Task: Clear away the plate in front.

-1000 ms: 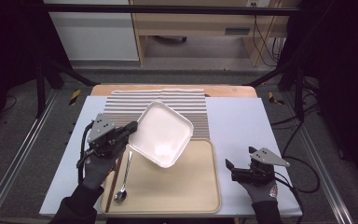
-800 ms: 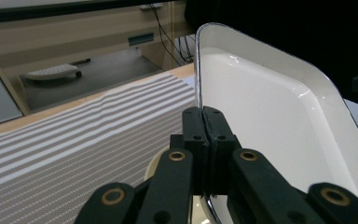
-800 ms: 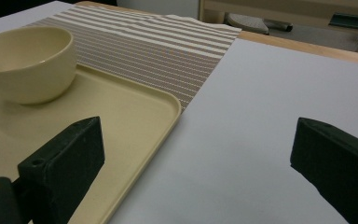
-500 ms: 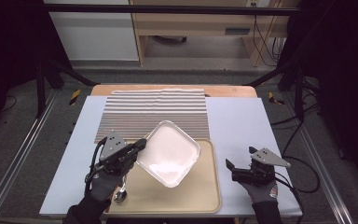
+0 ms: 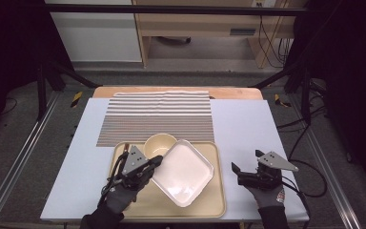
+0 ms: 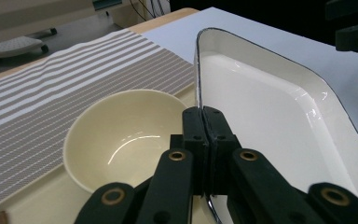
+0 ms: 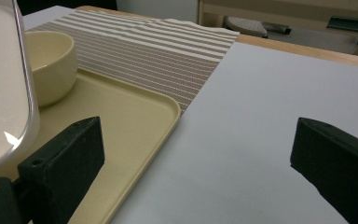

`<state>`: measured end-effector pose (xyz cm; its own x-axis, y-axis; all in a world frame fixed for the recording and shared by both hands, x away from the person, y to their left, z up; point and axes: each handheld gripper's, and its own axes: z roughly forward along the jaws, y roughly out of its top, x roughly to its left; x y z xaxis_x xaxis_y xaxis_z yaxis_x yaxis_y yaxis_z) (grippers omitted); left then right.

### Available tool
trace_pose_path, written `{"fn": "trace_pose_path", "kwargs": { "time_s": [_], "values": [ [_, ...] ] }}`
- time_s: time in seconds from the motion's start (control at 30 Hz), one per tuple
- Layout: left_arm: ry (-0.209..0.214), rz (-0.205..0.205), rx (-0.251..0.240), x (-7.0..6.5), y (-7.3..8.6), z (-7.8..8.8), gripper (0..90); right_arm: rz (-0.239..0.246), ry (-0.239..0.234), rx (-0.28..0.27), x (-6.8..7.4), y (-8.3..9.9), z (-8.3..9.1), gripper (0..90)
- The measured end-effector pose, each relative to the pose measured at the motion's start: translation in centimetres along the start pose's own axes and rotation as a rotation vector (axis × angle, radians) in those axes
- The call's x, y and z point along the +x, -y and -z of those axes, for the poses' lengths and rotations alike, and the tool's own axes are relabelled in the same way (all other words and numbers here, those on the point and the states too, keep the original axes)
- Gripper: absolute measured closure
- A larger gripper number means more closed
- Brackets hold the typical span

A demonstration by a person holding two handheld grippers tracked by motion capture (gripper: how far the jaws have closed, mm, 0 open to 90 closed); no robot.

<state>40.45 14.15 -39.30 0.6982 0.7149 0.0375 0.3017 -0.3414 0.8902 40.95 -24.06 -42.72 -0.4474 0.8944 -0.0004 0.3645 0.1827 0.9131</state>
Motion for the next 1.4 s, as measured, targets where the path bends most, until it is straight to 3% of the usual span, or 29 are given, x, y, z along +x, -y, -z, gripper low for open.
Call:
{"fn": "trace_pose_path", "kwargs": {
  "time_s": [0.23, 0.6, 0.73, 0.8, 1.07, 1.17, 1.4],
  "values": [
    [0.013, -0.015, 0.048, -1.4, 0.8, -1.5, 88.2, -0.004, -0.003, -0.001, 0.0, 0.0, 0.0, 3.2],
    [0.03, -0.025, 0.088, -2.2, 1.6, -3.0, 88.2, -0.003, -0.006, -0.003, 0.1, 0.0, 0.0, 3.2],
    [0.019, -0.049, 0.108, -2.4, 2.0, -3.6, 88.2, -0.003, -0.007, -0.003, 0.1, 0.0, 0.0, 3.2],
    [0.028, -0.035, 0.111, -2.2, 2.1, -4.0, 88.2, -0.002, -0.008, -0.003, 0.1, 0.0, 0.0, 3.2],
    [0.011, -0.053, 0.137, -2.3, 2.6, -5.0, 87.3, -0.001, -0.01, 0.003, 0.2, 0.0, -0.1, 3.2],
    [-0.003, -0.083, 0.156, -2.6, 2.8, -5.4, 86.1, 0.002, -0.011, 0.003, 0.2, 0.0, -0.2, 3.2],
    [-0.009, -0.091, 0.208, -2.7, 3.7, -6.6, 84.0, 0.003, -0.014, 0.005, 0.3, 0.1, -0.2, 3.2]
  ]
}}
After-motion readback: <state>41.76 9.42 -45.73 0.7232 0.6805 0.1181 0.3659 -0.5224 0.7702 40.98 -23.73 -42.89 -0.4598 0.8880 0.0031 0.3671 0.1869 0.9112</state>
